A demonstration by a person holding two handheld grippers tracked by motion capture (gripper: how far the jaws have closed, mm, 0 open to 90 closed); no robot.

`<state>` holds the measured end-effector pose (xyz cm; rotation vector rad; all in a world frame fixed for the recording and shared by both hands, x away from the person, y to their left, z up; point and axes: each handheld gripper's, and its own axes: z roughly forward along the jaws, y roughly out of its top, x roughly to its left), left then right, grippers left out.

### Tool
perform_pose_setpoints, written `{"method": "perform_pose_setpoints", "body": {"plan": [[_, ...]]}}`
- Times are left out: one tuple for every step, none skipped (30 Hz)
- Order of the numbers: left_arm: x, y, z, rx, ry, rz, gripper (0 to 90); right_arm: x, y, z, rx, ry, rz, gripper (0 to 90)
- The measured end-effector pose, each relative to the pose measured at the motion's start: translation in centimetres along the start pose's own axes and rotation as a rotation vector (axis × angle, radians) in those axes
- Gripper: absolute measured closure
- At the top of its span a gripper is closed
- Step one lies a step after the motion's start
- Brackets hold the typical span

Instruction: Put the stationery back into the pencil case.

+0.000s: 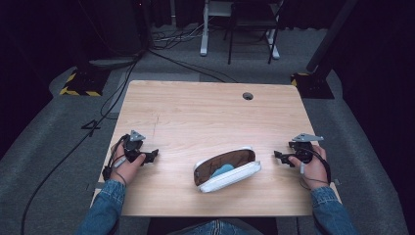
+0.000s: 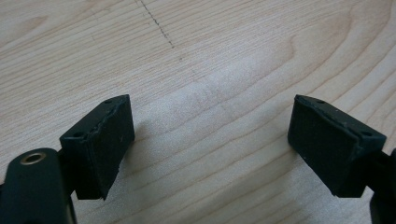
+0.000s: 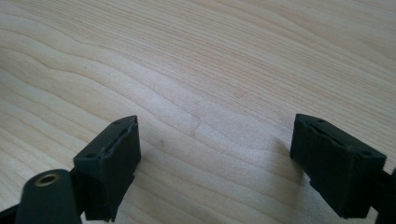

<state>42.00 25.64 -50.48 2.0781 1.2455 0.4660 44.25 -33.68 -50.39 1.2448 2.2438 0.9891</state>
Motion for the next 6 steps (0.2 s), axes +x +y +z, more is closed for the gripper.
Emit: {"method": "perform_pose_setpoints", "body": {"plan": [[0.0,0.0,-0.01,0.0,0.0,0.001,14.9,-0.01,0.0,0.02,0.002,-0.001,-0.001,15.5],[-0.03,-0.02,-0.02,0.001,0.002,-0.003,14.9,0.03,0.02,0.06,0.003,-0.005,0.0,14.7],[-0.02,-0.03,-0.03,0.0,0.003,-0.002,14.9,0.03,0.04,0.08,0.006,-0.004,-0.001,14.1],[-0.02,-0.05,-0.06,0.002,0.002,-0.003,14.9,0.03,0.06,0.1,0.008,-0.004,-0.002,13.5],[0.0,-0.05,-0.07,0.002,0.002,0.001,14.9,0.04,0.08,0.14,0.008,-0.002,-0.002,13.1],[0.02,-0.06,-0.08,0.003,0.001,0.003,14.9,0.02,0.09,0.16,0.007,-0.001,-0.003,12.9]]}}
